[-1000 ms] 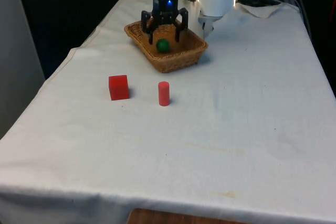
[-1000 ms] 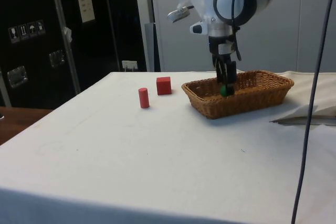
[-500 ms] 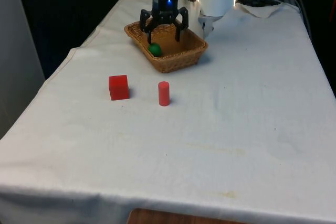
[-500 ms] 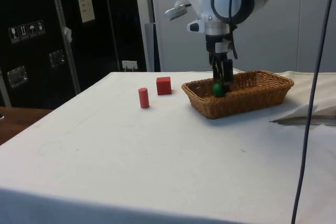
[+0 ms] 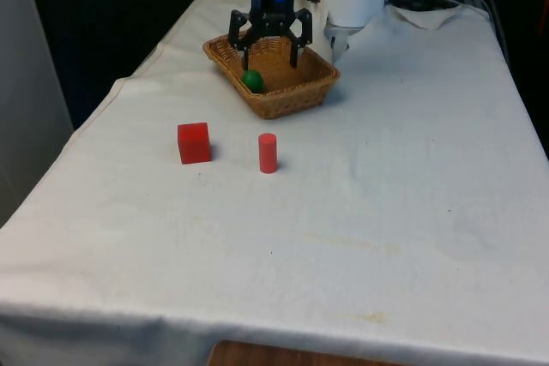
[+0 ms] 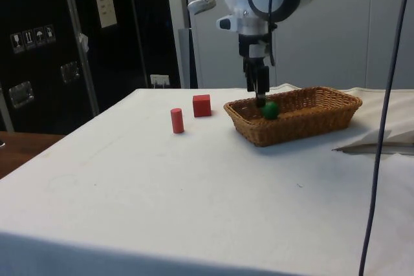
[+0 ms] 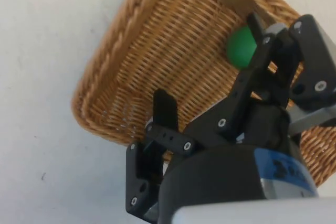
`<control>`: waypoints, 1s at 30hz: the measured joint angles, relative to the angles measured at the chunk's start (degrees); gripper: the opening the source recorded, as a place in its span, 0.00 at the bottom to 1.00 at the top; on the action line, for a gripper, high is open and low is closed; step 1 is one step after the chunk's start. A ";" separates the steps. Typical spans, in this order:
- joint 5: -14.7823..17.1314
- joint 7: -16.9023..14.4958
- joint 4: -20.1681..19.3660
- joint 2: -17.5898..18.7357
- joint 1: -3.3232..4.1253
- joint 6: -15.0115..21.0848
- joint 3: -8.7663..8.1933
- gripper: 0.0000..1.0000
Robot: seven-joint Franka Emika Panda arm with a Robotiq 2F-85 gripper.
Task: Pick up the object to the left of the cylinder and place it into the basket.
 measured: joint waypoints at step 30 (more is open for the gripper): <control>0.00 6.99 8.37 0.06 0.29 -3.55 4.58 1.00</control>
